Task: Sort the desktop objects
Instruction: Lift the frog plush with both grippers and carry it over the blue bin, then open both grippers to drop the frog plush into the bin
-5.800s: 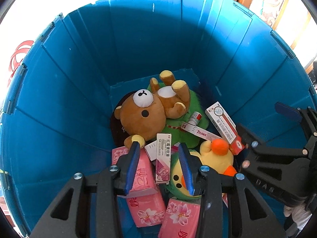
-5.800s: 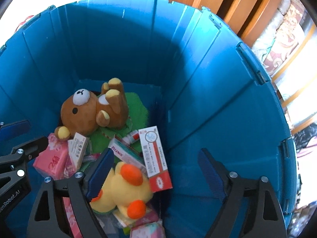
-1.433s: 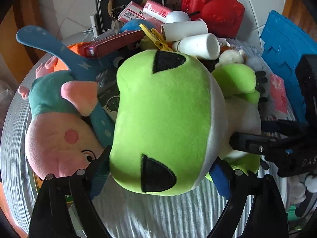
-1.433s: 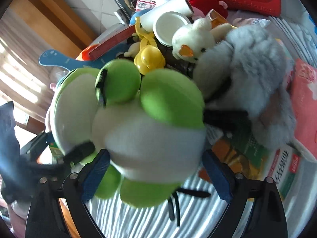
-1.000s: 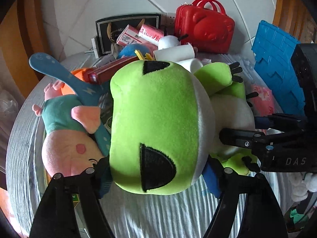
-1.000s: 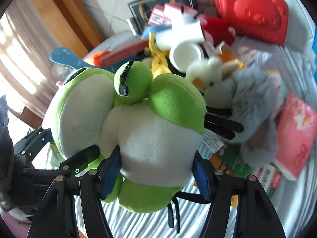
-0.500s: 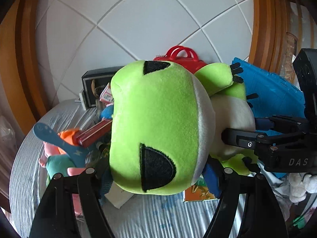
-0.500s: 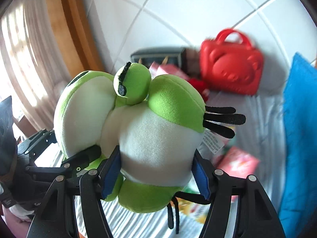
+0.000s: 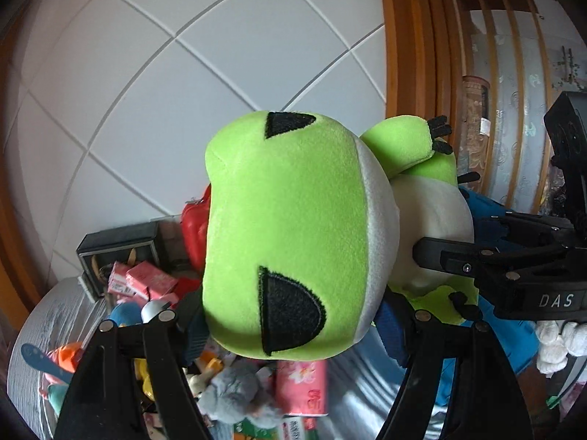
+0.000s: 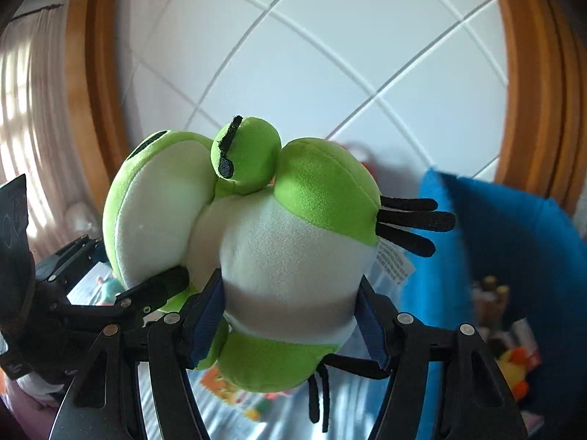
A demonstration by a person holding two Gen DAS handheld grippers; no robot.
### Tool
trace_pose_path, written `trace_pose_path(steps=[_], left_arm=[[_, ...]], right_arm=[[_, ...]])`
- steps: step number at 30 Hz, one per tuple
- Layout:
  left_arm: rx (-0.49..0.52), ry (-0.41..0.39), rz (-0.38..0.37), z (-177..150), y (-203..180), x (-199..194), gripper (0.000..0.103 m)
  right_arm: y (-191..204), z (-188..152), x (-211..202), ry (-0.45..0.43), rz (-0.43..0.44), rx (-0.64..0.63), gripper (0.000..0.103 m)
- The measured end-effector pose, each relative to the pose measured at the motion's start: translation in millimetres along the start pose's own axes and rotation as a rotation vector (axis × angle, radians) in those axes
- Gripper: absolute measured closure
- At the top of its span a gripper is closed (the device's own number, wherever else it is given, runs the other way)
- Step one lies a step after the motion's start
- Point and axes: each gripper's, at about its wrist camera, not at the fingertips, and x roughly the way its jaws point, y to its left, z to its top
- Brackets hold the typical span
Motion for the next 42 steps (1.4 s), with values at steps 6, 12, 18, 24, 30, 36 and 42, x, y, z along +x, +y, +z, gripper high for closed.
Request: trace_pose_path(steps=[6,12,18,24,30,36,42], left_arm=[[0.047,-0.035,-0.108,69.8,-93.2,45.6,0.028],[0.086,0.029,-0.185,116.8,-178.7,106.6,0.028],[0.119,0.144,-0.227,144.9,-253.4,186.1,0.028],[0.114,0.254,-0.232,158.7,-288.0,252.0,0.028],[0.083,0.356,-0.229,153.7,-296.1,313.0,0.027],[0.074,0.461,-0.194,140.6,-294.5,369.4,0.027],[0.026,0.538,-0.158,127.4,-287.8,409.3,0.025]], right_arm=[[-94.5,33.4,-37.5,-0.042,-0.101,0.030,0.037],[-201.9,50.0,-48.9,-0.017,-0.167,0.089,0.037],[-302.7,55.1,-35.7,0.034,-0.197,0.184,0.037],[-373.1,52.3,-24.1,0.103,-0.198,0.224,0.037],[-405.7,46.9,6.0,0.172,-0.194,0.253,0.037],[-435.1,38.6,57.8,0.243,-0.169,0.285,0.037],[-452.5,32.1,95.3,0.282,-0.171,0.297,0.036]])
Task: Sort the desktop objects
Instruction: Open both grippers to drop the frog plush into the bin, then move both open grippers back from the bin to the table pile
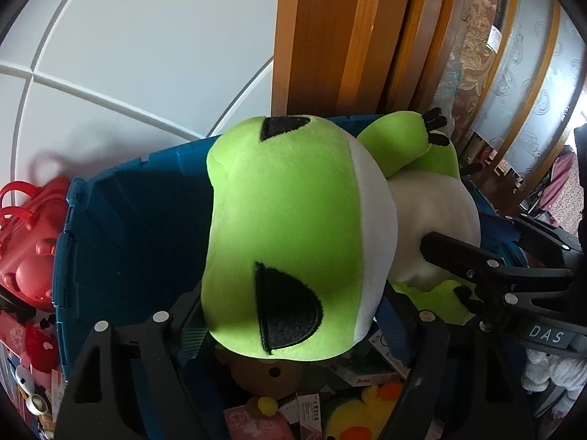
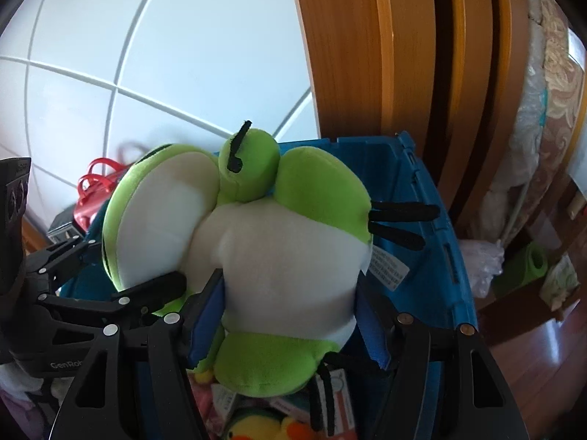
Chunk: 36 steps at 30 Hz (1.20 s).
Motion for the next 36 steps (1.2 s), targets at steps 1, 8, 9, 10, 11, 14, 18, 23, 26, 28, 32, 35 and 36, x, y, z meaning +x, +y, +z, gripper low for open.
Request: trace_pose_path(steps=[1,8,9,10,11,14,18,23,26,28,32,35,36], left_arm=[[-0.001,0.012,0.004,-0.2,0.2,5.4,0.024],[0.034,0.037,0.053,-5.3,-4.6,13.6,0.024],[0.030,0.034,0.053,-4.3,-4.5,12.3,0.024],[0.029,0.032,0.056,-5.0,-2.5,8.4,0.024],[0.031,0.034,0.062,-5.2,0.2,6.5,0.024],[0.048,0.042,0.082,-11.2,-0.3,-5.9,0.024],[0.044,0.061,0.091,-16.0,4.7,-22.9,0.024],[0.039,0.054,0.074,-30.5,11.1,-62.1,0.024],[0.036,0.038,0.074,-41.1,14.5,-90.9,0.024],[0.037,0.025,0.072,-49.7,18.1,-110.7,0.024],[0.040,-0.006,0.075,-67.8,23.6,-144.6,0.024],[0.038,-0.045,0.079,-87.1,33.6,-171.4,0.024],[0.038,-0.054,0.080,-93.2,36.6,-178.5,0.024]], right_arm=[[-3.4,0.1,5.5,0.004,-0.008,0.003,0.036],[-10.9,0.7,17.9,0.020,-0.077,-0.015,0.037],[-9.7,-0.2,17.4,0.025,-0.086,-0.020,0.037],[-9.5,-0.9,17.2,0.028,-0.090,-0.021,0.037],[-8.6,-1.7,16.3,0.034,-0.095,-0.020,0.037],[-5.6,-2.3,9.7,0.046,-0.095,-0.014,0.037],[0.9,-4.1,-3.3,0.064,-0.097,-0.015,0.035],[22.2,-11.3,-31.6,0.076,-0.114,-0.060,0.015],[38.4,-14.9,-55.8,0.055,-0.125,-0.084,0.012],[48.5,-15.7,-71.5,0.042,-0.129,-0.093,0.009],[78.4,-21.5,-102.9,0.032,-0.152,-0.135,0.008],[104.7,-31.3,-121.2,0.027,-0.173,-0.187,0.001],[112.5,-35.0,-126.1,0.021,-0.175,-0.202,0.001]])
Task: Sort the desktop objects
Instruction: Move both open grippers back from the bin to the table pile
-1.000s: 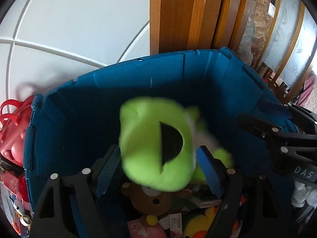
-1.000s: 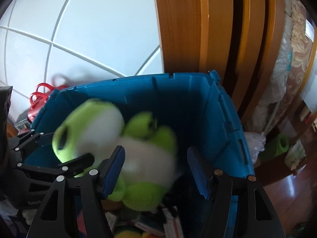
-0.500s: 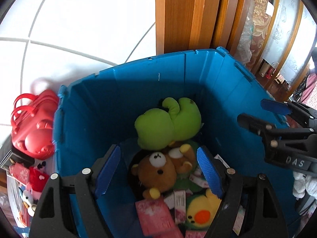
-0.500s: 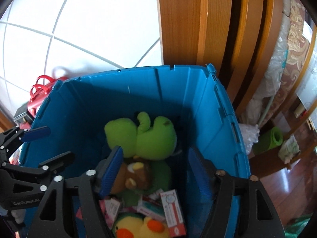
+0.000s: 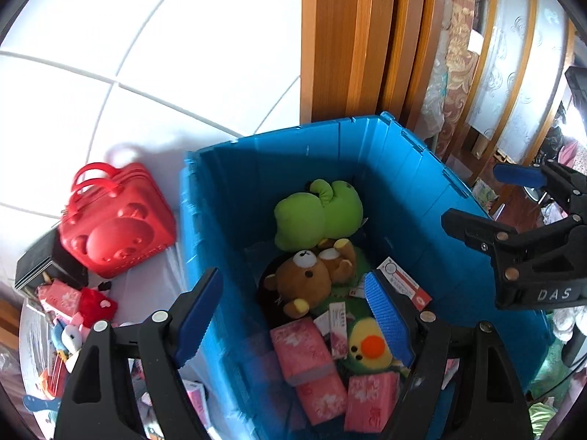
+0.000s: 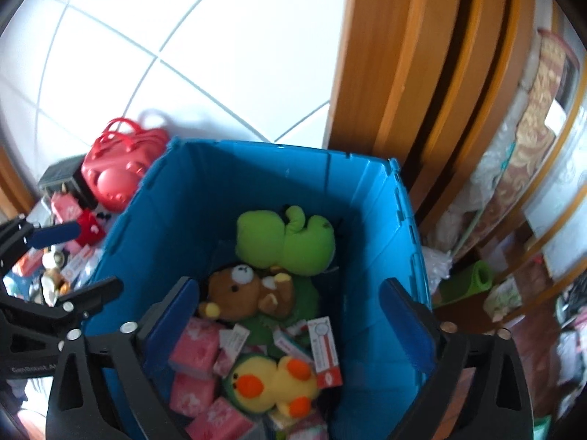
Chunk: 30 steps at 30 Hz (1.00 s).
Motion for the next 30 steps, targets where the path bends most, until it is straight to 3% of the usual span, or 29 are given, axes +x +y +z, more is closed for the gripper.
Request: trace_pose_path(steps=[5,14,26,30], left_arm=[[-0.017,-0.058,0.024,-42.4,28.7,-41.3,0.024],[-0.074,-0.154,0.083,-132.0,98.5,-112.6,0.023],[-0.215,-0.247,0.316,-276.1,204.1,-170.1,0.023],[-0.287,-0.229,0.335,-322.4,239.8,-168.7,0.023]], right_arm=[[49.8,-17.3,-39.4,-0.052,0.039,-0.063,0.000],[148.4,-52.0,-90.6,-0.130,0.197,-0.143,0.000],[254.0,-112.8,-102.7,-0.309,0.249,-0.120,0.000],[286.3,-129.1,-98.9,-0.343,0.292,-0.116,0.000]])
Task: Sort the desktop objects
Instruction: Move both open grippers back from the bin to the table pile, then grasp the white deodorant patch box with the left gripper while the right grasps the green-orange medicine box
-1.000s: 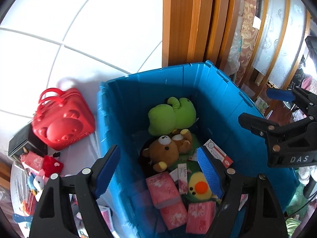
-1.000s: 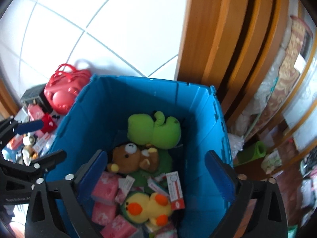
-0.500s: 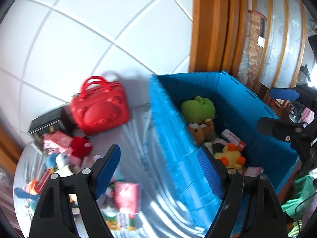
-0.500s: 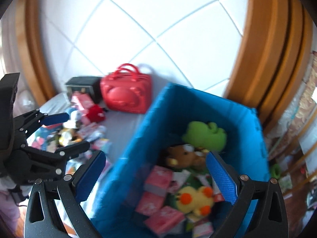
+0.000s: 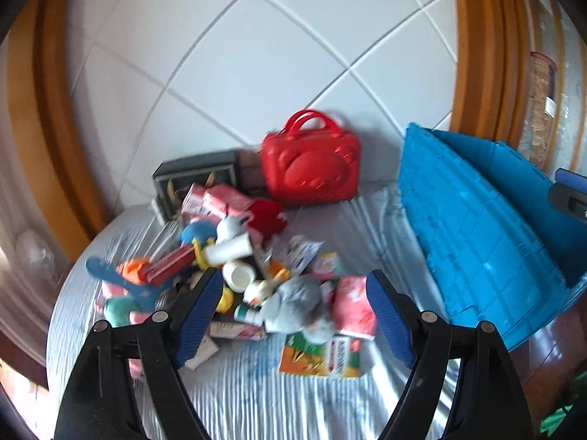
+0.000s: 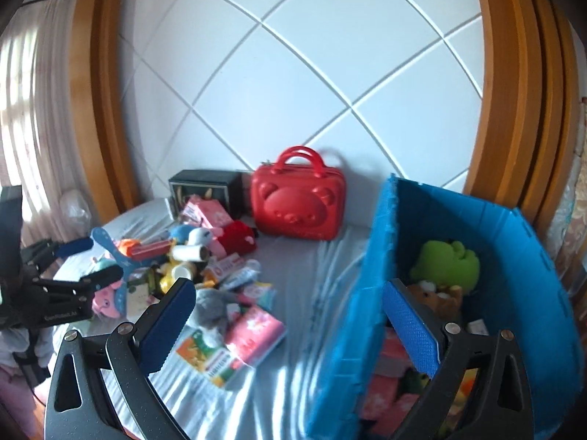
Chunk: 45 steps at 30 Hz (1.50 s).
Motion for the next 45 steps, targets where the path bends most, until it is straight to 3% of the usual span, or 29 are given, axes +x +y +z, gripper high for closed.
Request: trace_pose_path(steps=[7,14,20,29,39,42,45], left_arm=[[-0.113,0.082,0.095,-71.4,76.4,26.5,0.023],[-0.233,0.153,0.206,-127.1,136.5,48.9,0.023],[-0.303,0.221,0.235,-157.8,160.7,77.6,0.023],[-0.376,0.318,0.227,-169.0,164.6,158.1,0.023],[-0.400,0.420,0.294,-155.3,173.4,263.6,0.019],[-0.395,0.431,0.333,-154.1,177.7,280.1,0.016],[-0.430,0.428,0.313,-159.1,183.9,280.2,0.017]], right_arm=[[48.7,-30.5,33.1,-0.005,0.091,-0.024,0.000],[65.3,-67.6,80.7,0.070,0.072,0.015,0.000],[61.8,-92.8,113.1,0.123,0.034,0.058,0.000],[48.6,-135.5,160.5,0.256,0.012,0.110,0.000],[22.1,-143.2,198.5,0.336,-0.024,0.143,0.000],[20.5,-147.9,207.9,0.365,-0.020,0.142,0.000],[23.6,-153.5,217.8,0.393,-0.005,0.140,0.000]])
